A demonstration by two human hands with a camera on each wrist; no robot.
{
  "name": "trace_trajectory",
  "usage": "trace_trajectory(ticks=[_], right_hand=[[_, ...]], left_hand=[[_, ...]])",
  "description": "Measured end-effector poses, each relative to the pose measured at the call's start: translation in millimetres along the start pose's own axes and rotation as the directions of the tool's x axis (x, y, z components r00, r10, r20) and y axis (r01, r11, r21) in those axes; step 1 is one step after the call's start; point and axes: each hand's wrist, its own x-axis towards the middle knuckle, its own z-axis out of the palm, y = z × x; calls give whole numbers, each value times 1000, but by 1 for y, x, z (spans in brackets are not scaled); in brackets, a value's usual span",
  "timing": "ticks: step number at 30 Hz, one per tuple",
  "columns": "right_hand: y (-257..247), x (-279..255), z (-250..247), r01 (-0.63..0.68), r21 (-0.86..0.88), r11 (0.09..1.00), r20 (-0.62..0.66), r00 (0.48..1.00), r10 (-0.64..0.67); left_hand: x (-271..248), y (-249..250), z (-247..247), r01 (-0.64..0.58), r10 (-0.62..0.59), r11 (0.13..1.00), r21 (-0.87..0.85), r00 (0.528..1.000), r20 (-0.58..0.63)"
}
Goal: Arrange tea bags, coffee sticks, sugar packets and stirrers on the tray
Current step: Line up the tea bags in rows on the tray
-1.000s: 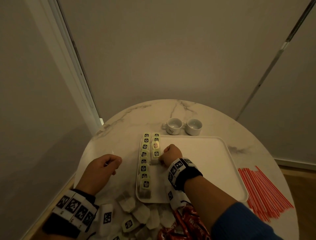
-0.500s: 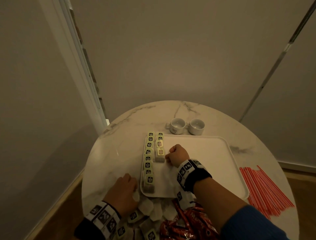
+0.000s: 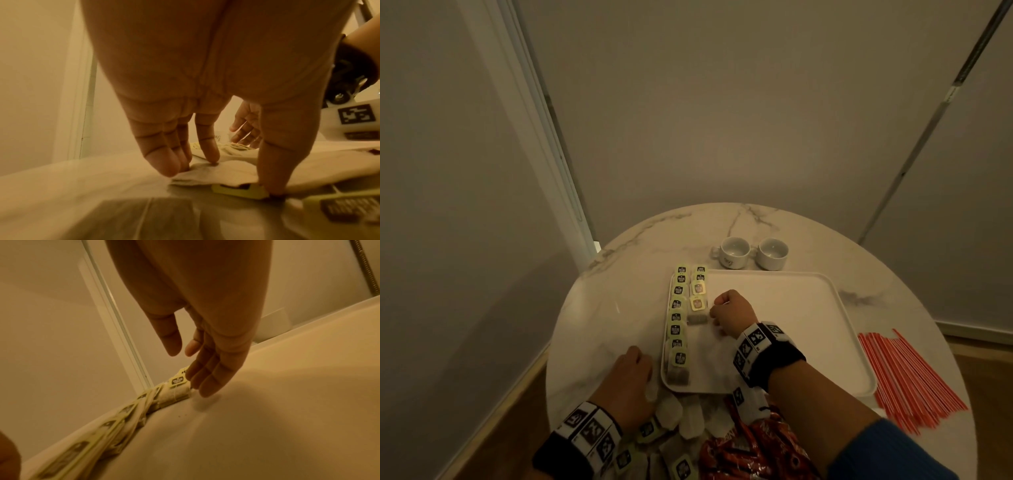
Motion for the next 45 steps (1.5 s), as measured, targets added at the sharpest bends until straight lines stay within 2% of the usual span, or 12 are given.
trace_trajectory(ticks=[7, 15, 17, 20, 25, 31, 33, 36, 38, 40, 42, 45], right_hand=[[2, -27, -1, 133, -100, 986, 101, 987, -123], [-6, -78, 5, 266, -21, 964, 322, 914, -245], [-11, -88, 9, 245, 44, 968, 372, 895, -244], [-21, -97, 14, 208, 142, 968, 426, 870, -249], [-31, -107, 6, 115, 372, 921, 418, 865, -277], [-29, -105, -2, 141, 433, 890, 314, 902, -296], [-29, -105, -4, 150, 432, 889, 290, 911, -294], [-29, -106, -5, 158, 443, 882, 277, 912, -303], [-29, -108, -5, 134, 481, 866, 289, 909, -301], [-28, -109, -5, 64, 547, 835, 328, 901, -284], [-27, -111, -6, -11, 593, 805, 385, 882, -271], [-26, -110, -7, -18, 542, 840, 416, 875, -249]], left_hand=[[0, -3, 4, 10, -11, 1000, -26, 999, -52], [2, -22, -14, 144, -227, 924, -355, 952, -204], [0, -17, -27, 96, -270, 800, -592, 939, -213], [-2, -4, -47, 32, -250, 547, -836, 960, -127], [2, 11, -59, -34, -196, 284, -958, 976, -92], [-1, 26, -64, -43, -145, 38, -998, 988, -48], [-1, 30, -65, -44, -183, 60, -997, 982, -55], [4, 29, -59, -65, -289, 224, -972, 948, -130], [8, 27, -55, -71, -322, 262, -963, 934, -157], [10, 28, -54, -63, -342, 221, -973, 930, -137], [10, 32, -57, -61, -352, 113, -992, 931, -97], [10, 36, -59, -69, -362, 48, -996, 928, -81]])
